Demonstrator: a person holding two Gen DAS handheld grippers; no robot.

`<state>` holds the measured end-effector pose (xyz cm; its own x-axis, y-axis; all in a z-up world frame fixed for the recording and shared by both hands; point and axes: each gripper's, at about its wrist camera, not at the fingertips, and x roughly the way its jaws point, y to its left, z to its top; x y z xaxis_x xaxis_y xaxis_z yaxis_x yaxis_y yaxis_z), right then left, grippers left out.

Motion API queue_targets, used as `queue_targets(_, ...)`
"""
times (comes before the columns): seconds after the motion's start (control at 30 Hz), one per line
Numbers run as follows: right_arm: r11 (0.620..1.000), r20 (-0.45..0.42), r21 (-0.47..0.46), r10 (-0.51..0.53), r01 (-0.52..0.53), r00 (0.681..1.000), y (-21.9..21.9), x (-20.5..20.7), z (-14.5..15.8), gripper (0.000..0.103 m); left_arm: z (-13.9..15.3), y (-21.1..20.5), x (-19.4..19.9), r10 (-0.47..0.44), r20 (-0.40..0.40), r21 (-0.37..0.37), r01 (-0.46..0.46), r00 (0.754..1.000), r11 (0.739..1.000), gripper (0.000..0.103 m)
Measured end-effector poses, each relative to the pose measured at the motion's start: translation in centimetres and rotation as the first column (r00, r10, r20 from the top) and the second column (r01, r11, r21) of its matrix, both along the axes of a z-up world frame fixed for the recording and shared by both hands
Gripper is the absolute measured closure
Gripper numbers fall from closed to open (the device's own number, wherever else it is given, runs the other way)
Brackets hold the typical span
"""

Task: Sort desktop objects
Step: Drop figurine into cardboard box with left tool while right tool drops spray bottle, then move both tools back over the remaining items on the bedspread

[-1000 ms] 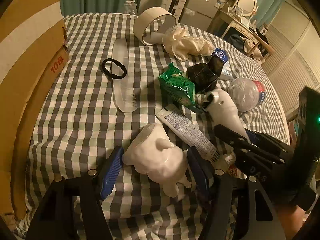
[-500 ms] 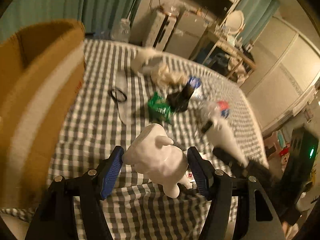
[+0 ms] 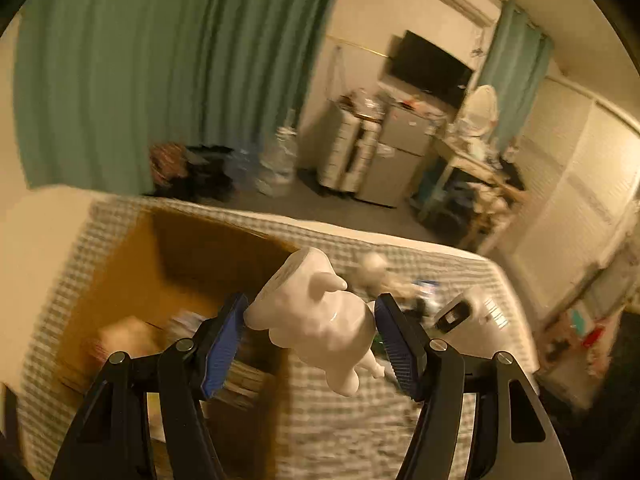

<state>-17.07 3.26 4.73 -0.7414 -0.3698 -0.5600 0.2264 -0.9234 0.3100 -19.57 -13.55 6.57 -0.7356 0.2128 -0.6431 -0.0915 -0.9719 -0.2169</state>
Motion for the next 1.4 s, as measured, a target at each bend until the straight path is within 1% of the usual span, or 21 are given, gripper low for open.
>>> queue_targets(0.03, 1.000, 0.003, -0.002, 0.015, -0.015, 1.000, -1.3, -0.7, 0.3, 0.071, -0.2, -1.1, -0.5, 0.019, 0.006, -0.016, -0.019, 1.000, 1.000, 0.036)
queue_targets(0.1, 0.998, 0.022, -0.015, 0.057, -0.057, 0.998, -4.3, -3.1, 0.3, 0.071, -1.5, -3.7, -1.6, 0.061, 0.037, -0.034, -0.060, 0.997, 0.998, 0.036)
queue_targets(0.23, 0.994, 0.073, 0.016, 0.109, -0.111, 0.991, -9.1, -6.7, -1.4, 0.072, -5.1, -6.8, -3.0, 0.123, 0.075, -0.098, -0.115, 0.990, 0.988, 0.036)
queue_targets(0.27, 0.993, 0.087, 0.022, 0.116, -0.118, 0.989, -9.9, -7.6, -1.9, 0.072, -5.9, -7.3, -3.2, 0.129, 0.087, -0.097, -0.121, 0.988, 0.988, 0.036)
queue_targets(0.3, 0.992, 0.115, 0.016, 0.125, -0.128, 0.985, -10.7, -8.8, -2.8, 0.072, -6.8, -7.9, -3.6, 0.126, 0.110, -0.080, -0.117, 0.986, 0.990, 0.036)
queue_targets(0.4, 0.992, 0.153, -0.031, 0.127, -0.124, 0.980, -11.2, -10.9, -4.4, 0.070, -8.3, -8.7, -4.1, 0.127, 0.141, -0.071, -0.118, 0.982, 0.990, 0.035)
queue_targets(0.43, 0.992, 0.154, -0.039, 0.126, -0.121, 0.980, -11.2, -11.3, -4.5, 0.066, -8.4, -8.7, -4.2, 0.126, 0.146, -0.077, -0.116, 0.981, 0.990, 0.035)
queue_targets(0.47, 0.991, 0.148, -0.047, 0.131, -0.125, 0.980, -11.2, -11.6, -4.5, 0.057, -8.6, -8.6, -4.6, 0.121, 0.154, -0.089, -0.108, 0.981, 0.990, 0.027)
queue_targets(0.5, 0.992, 0.128, -0.050, 0.123, -0.118, 0.984, -10.9, -11.8, -4.3, 0.030, -8.7, -8.4, -4.8, 0.120, 0.166, -0.110, -0.103, 0.979, 0.989, 0.007)
queue_targets(0.53, 0.995, 0.095, -0.048, 0.092, -0.088, 0.991, -10.3, -11.5, -3.9, 0.013, -8.8, -8.1, -4.8, 0.130, 0.178, -0.140, -0.106, 0.975, 0.985, 0.000)
queue_targets(0.6, 0.998, 0.026, -0.058, 0.039, -0.037, 0.999, -8.4, -10.7, -2.9, 0.013, -8.7, -7.6, -4.5, 0.148, 0.175, -0.183, -0.116, 0.973, 0.976, 0.000)
queue_targets(0.63, 0.998, 0.018, -0.060, 0.027, -0.026, 0.999, -7.6, -10.4, -2.5, 0.013, -8.6, -7.6, -4.3, 0.145, 0.172, -0.178, -0.115, 0.974, 0.977, 0.000)
queue_targets(0.73, 0.999, -0.014, -0.036, -0.035, 0.035, 0.999, -4.4, -8.8, -1.4, 0.013, -7.8, -7.4, -2.9, 0.154, 0.155, -0.130, -0.135, 0.976, 0.982, 0.000)
queue_targets(0.77, 0.998, -0.029, -0.016, -0.060, 0.059, 0.998, -3.4, -8.0, -1.0, 0.013, -7.2, -7.0, -2.2, 0.146, 0.135, -0.102, -0.133, 0.980, 0.986, 0.000)
queue_targets(0.83, 0.992, -0.064, 0.029, -0.124, 0.126, 0.990, -0.6, -6.0, -0.1, 0.013, -5.9, -5.8, -0.9, 0.132, 0.094, -0.078, -0.125, 0.987, 0.989, 0.000)
queue_targets(0.9, 0.979, -0.097, 0.062, -0.187, 0.194, 0.977, 2.4, -3.6, 0.6, 0.013, -4.2, -3.9, 0.7, 0.113, 0.046, -0.072, -0.109, 0.993, 0.991, 0.000)
queue_targets(1.0, 0.962, -0.122, 0.093, -0.245, 0.257, 0.962, 5.7, -0.8, 1.0, 0.013, -2.3, -0.7, 2.3, 0.065, -0.009, -0.052, -0.065, 0.998, 0.996, 0.000)
queue_targets(1.1, 0.942, -0.125, 0.138, -0.289, 0.305, 0.949, 8.4, 2.3, -0.1, 0.012, -1.8, 3.0, 3.7, 0.025, -0.032, -0.029, -0.026, 0.999, 0.999, 0.000)
queue_targets(1.2, 0.923, -0.100, 0.154, -0.341, 0.353, 0.935, 10.9, 4.7, -2.2, 0.012, -2.7, 7.2, 4.7, -0.002, -0.015, -0.014, 0.001, 1.000, 1.000, 0.000)
queue_targets(1.3, 0.910, -0.065, 0.132, -0.388, 0.393, 0.920, 13.4, 5.6, -4.3, 0.012, -4.5, 10.1, 5.9, 0.039, -0.031, 0.012, -0.038, 0.999, 0.999, 0.000)
queue_targets(1.4, 0.892, -0.011, 0.106, -0.440, 0.439, 0.898, 15.4, 6.0, -6.8, 0.012, -7.0, 12.2, 5.8, 0.071, -0.006, 0.007, -0.071, 0.997, 0.997, 0.000)
